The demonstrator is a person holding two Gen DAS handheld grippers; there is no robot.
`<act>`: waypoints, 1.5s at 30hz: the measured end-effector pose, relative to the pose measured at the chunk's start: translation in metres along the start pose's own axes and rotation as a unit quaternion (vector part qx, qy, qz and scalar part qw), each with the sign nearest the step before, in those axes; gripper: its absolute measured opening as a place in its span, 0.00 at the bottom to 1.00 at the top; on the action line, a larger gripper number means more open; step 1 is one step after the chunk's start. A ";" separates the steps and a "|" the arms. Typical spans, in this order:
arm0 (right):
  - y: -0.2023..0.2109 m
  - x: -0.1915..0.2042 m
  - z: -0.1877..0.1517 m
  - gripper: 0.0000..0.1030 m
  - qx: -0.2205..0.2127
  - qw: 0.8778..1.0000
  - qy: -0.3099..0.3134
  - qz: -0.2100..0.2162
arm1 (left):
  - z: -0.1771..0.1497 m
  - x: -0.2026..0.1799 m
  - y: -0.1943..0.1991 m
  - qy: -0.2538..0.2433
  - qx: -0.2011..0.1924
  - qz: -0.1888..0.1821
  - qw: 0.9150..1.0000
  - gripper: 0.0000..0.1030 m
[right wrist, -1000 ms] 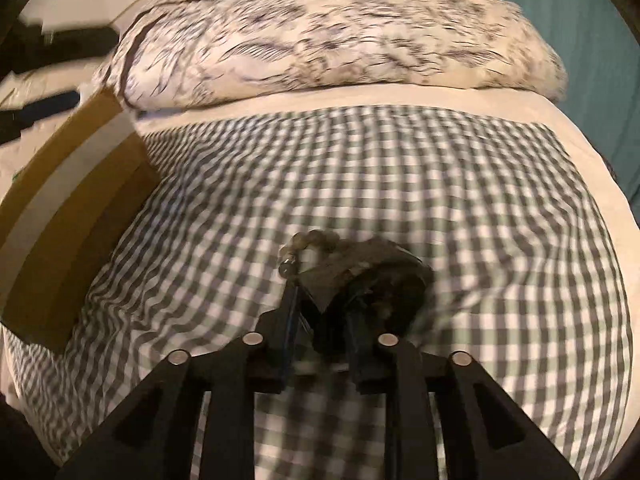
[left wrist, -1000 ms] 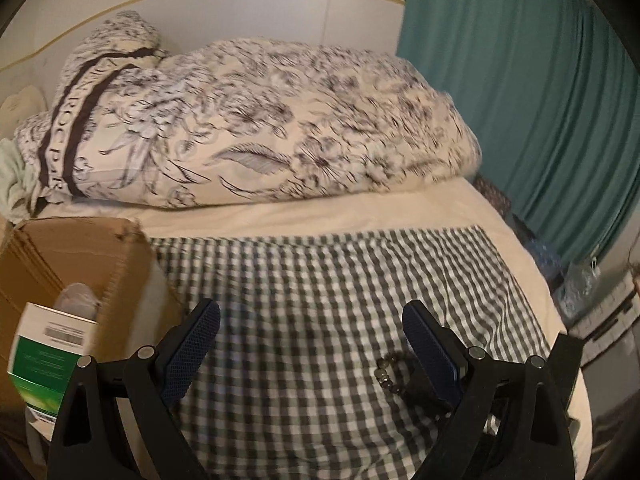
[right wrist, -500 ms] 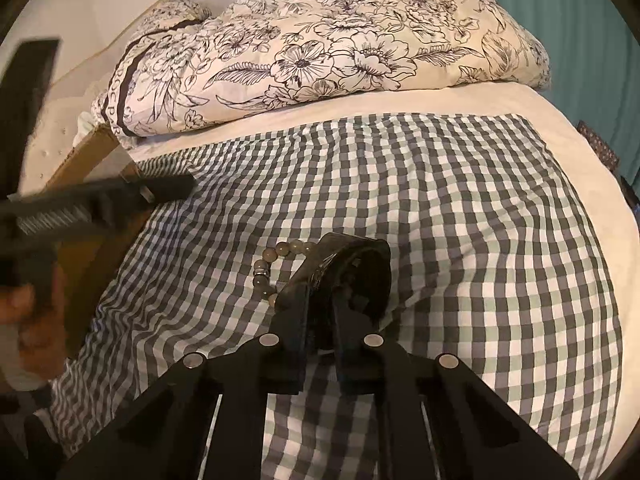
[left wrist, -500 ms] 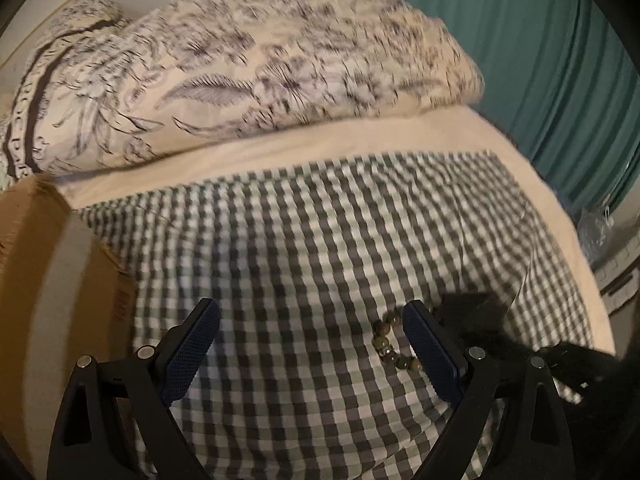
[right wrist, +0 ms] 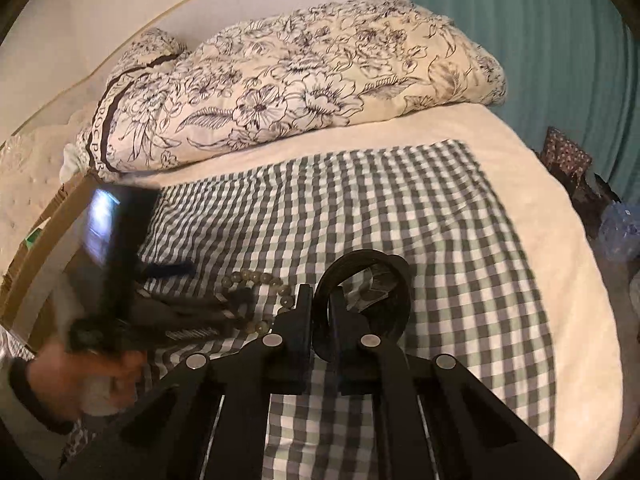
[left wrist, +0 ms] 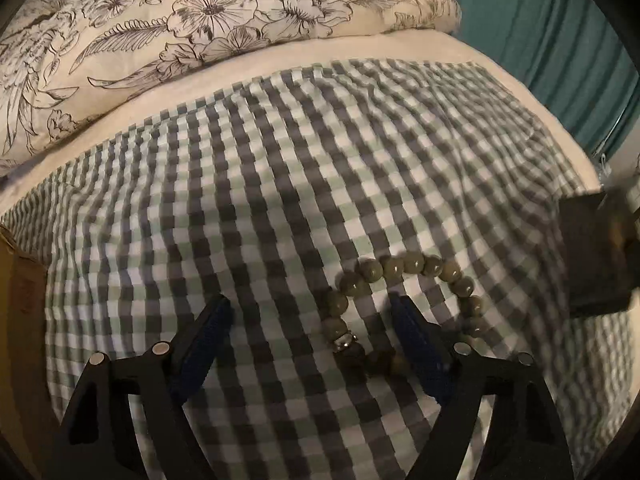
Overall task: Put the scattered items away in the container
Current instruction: 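Grasp the dark bead bracelet with the left tool while the right tool holds the black ring, then lift the black ring and bead bracelet and carry both over the cardboard box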
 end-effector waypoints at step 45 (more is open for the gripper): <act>0.132 0.143 0.063 0.07 -0.145 0.985 0.086 0.040 | -0.006 0.100 0.299 0.108 -0.256 0.007 0.961 0.10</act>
Point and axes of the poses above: each gripper's, at about its wrist camera, not at the fingertips, and y roughly against the way its jaws point, x to its left, z to its top, the point moved 3 cm from there along -y, roughly the way its jaws point, and after that the axes turned 9 degrees about y, right-handed, at the moved point
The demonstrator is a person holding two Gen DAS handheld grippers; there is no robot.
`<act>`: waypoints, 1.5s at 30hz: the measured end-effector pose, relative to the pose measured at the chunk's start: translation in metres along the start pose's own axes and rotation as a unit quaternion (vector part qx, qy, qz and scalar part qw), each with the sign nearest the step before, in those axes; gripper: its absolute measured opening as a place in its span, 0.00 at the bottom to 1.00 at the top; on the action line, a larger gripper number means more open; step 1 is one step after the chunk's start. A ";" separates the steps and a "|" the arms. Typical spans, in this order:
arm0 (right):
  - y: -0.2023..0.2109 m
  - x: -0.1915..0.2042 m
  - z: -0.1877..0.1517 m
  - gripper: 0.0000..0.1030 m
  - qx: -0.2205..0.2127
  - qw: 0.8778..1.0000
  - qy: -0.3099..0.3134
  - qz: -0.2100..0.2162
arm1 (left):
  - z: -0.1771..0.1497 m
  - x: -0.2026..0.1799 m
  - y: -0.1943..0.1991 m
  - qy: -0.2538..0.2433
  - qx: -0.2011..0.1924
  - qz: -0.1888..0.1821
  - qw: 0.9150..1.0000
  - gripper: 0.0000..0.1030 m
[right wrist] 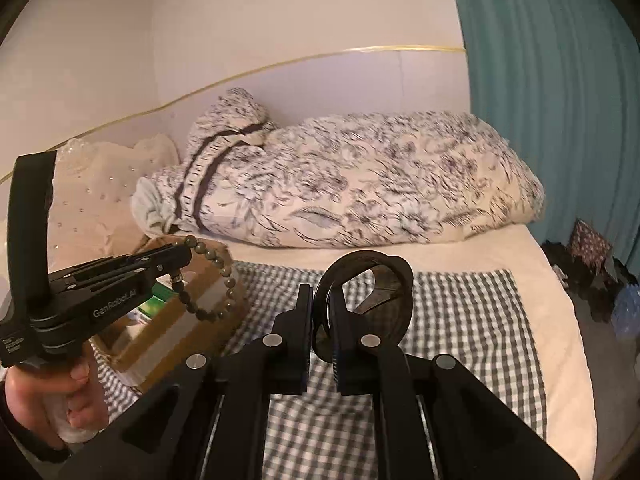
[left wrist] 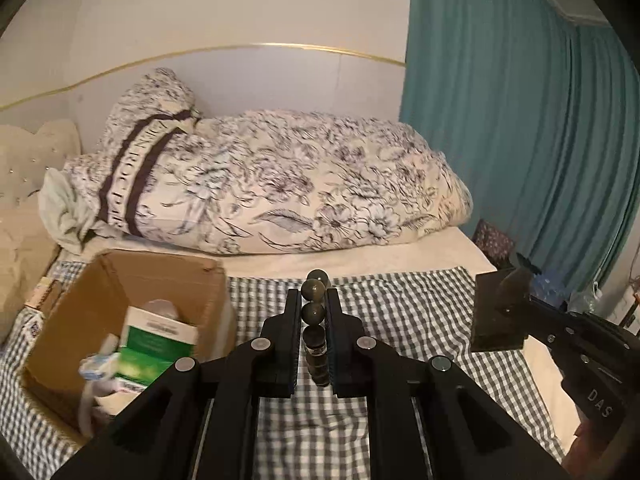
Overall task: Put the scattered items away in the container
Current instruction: 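Lift the black ring and bead bracelet and carry both over the cardboard box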
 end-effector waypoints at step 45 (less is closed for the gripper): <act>-0.078 0.223 0.040 0.07 0.014 0.983 0.105 0.149 | 0.012 0.210 0.062 0.115 -0.017 0.108 0.987 0.10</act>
Point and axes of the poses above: each gripper's, at about its wrist camera, not at the fingertips, and y roughly against the way its jaws point, x to its left, z to its top, the point moved 3 cm from there along -y, roughly the way its jaws point, and after that the axes turned 9 degrees about y, right-handed, at the moved point
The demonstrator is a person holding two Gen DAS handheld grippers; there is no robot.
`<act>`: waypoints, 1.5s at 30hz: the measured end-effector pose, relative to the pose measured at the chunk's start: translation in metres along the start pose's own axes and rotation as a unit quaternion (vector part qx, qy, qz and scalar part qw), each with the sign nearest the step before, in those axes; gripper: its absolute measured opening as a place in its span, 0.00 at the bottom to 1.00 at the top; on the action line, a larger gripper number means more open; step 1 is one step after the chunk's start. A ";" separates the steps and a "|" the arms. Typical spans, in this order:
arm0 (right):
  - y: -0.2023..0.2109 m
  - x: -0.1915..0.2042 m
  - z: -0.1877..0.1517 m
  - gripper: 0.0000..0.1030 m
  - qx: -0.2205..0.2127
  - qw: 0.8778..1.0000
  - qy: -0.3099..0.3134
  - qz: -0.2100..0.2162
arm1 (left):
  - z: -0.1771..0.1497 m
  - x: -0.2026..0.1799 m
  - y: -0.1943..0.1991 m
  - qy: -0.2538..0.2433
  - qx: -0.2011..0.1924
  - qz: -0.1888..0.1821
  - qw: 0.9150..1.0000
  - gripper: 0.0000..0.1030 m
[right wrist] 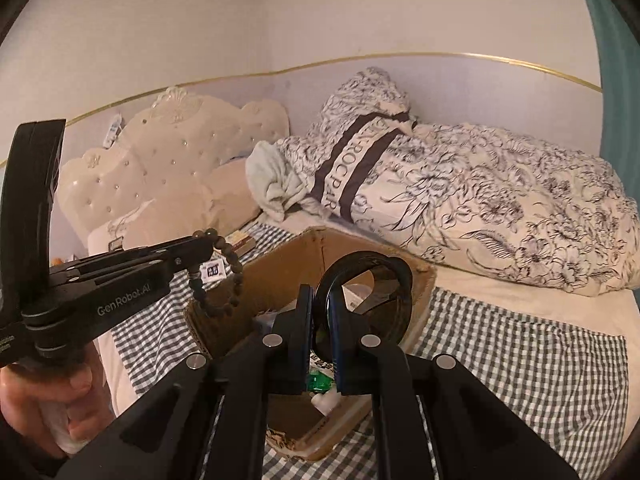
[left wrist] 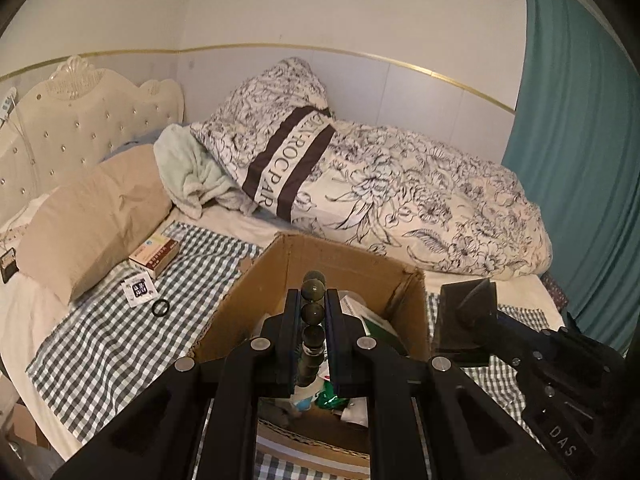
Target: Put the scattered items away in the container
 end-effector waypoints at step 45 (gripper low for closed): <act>-0.038 0.016 -0.024 0.66 0.052 0.999 0.015 -0.005 | -0.003 0.027 -0.022 0.034 0.015 0.008 0.999 0.73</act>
Point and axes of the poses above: each gripper's, at about its wrist camera, not at the fingertips, and y roughly against the way its jaws point, x to its left, z to its top, the point moved 3 cm from there along -y, roughly the way its jaws point, and after that the axes turned 9 degrees about y, right-handed, at the moved point
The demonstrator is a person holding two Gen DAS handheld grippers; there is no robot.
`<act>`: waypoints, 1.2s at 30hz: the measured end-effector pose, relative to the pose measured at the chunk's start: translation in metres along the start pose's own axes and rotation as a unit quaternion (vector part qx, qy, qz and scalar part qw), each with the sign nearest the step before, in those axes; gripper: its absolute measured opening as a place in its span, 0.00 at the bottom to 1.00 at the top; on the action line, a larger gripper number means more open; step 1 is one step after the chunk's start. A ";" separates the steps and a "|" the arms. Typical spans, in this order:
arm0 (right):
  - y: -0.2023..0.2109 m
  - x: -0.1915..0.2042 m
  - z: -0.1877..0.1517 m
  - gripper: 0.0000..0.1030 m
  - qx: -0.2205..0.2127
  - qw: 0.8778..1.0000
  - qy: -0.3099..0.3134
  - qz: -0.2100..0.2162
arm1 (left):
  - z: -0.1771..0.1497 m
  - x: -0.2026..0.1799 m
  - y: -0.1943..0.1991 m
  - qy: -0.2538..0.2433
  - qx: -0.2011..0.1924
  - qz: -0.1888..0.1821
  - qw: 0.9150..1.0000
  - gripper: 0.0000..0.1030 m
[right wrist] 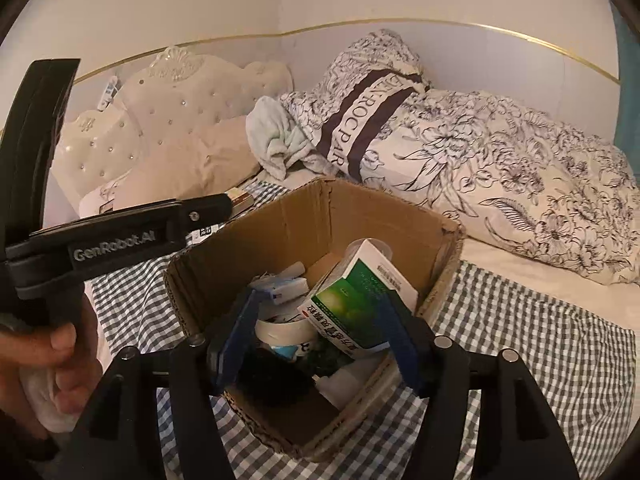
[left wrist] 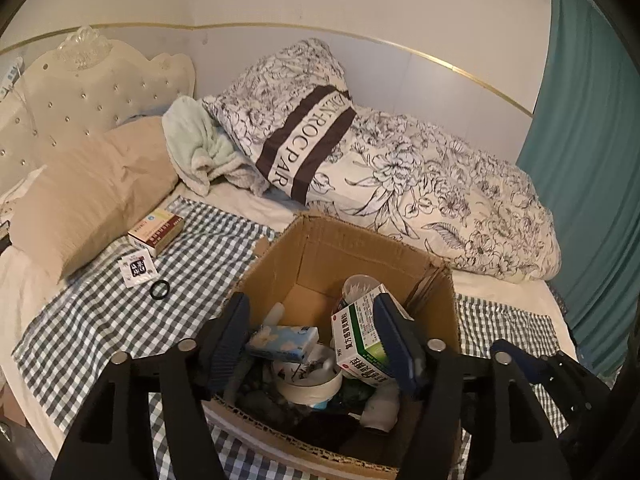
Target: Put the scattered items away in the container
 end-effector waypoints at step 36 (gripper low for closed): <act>0.151 -0.073 -0.007 1.00 -0.086 0.984 -0.049 -0.146 | -0.002 -0.086 0.098 -0.052 -0.092 -0.048 0.993 1.00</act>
Point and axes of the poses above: each gripper's, at about its wrist camera, not at the fingertips, and y roughly against the way its jaws point, x to its left, z to its top, the point moved 3 cm from there along -y, roughly the way its jaws point, and after that the axes turned 9 degrees about y, right-handed, at the moved point
